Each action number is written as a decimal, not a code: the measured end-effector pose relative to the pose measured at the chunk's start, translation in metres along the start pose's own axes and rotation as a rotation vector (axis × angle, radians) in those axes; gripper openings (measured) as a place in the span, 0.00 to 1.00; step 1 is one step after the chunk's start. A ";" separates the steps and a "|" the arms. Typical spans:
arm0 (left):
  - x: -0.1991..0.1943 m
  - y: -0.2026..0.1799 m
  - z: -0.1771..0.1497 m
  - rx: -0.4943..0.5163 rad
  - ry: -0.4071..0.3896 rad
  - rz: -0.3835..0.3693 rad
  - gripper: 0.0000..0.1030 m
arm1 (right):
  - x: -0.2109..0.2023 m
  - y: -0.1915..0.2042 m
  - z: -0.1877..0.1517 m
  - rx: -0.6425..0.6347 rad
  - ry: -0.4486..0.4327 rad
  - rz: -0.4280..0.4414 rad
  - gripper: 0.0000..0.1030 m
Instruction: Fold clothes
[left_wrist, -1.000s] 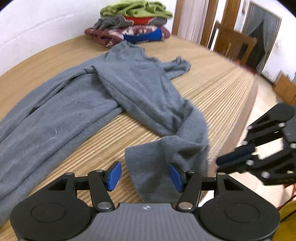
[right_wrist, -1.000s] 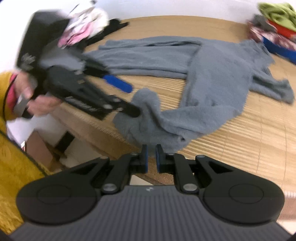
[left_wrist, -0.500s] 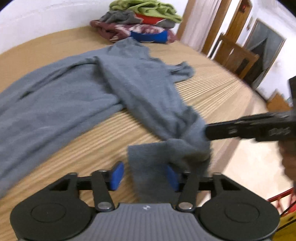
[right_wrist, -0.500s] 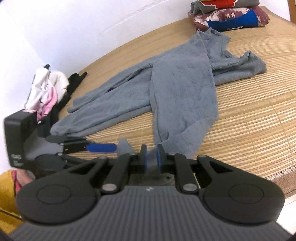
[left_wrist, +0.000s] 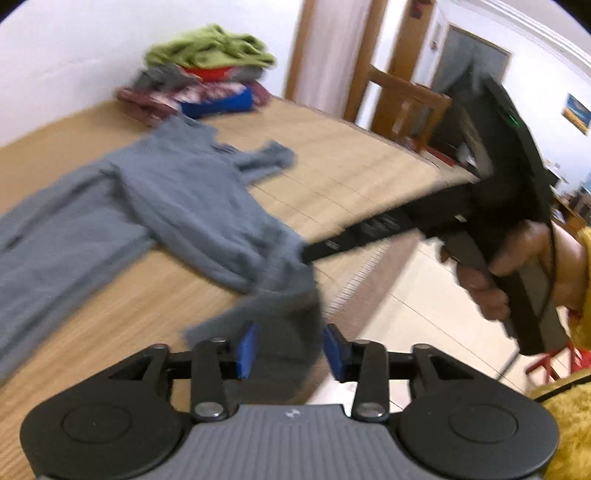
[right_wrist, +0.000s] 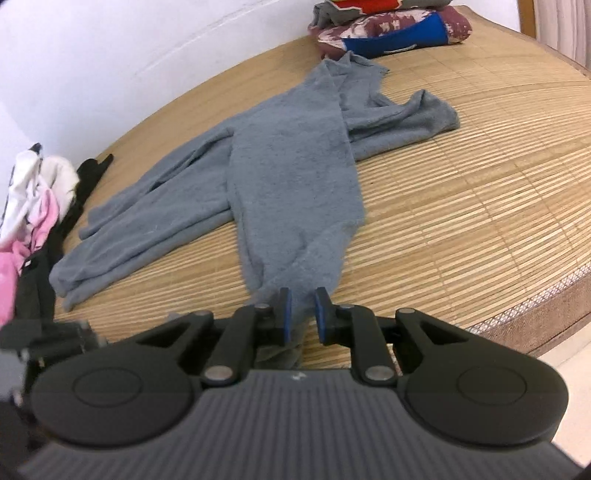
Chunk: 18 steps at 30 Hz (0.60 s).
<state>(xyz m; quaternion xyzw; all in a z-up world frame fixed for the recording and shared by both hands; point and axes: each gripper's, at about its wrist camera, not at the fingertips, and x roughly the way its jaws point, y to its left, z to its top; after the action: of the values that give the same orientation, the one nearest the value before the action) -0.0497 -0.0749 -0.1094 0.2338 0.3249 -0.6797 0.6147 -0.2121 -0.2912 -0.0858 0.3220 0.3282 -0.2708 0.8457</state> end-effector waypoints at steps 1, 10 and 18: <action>-0.001 0.007 0.001 -0.004 -0.007 0.010 0.52 | -0.001 0.001 -0.002 -0.013 0.002 0.004 0.17; 0.041 0.060 -0.007 -0.090 0.109 -0.049 0.60 | -0.010 0.009 -0.010 -0.045 0.010 -0.004 0.17; 0.037 0.040 -0.001 -0.163 0.044 -0.138 0.10 | -0.005 -0.009 0.015 -0.043 -0.007 -0.043 0.34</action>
<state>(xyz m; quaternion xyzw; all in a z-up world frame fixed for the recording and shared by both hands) -0.0154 -0.1010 -0.1424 0.1751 0.4079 -0.6863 0.5762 -0.2151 -0.3063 -0.0768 0.2956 0.3381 -0.2827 0.8476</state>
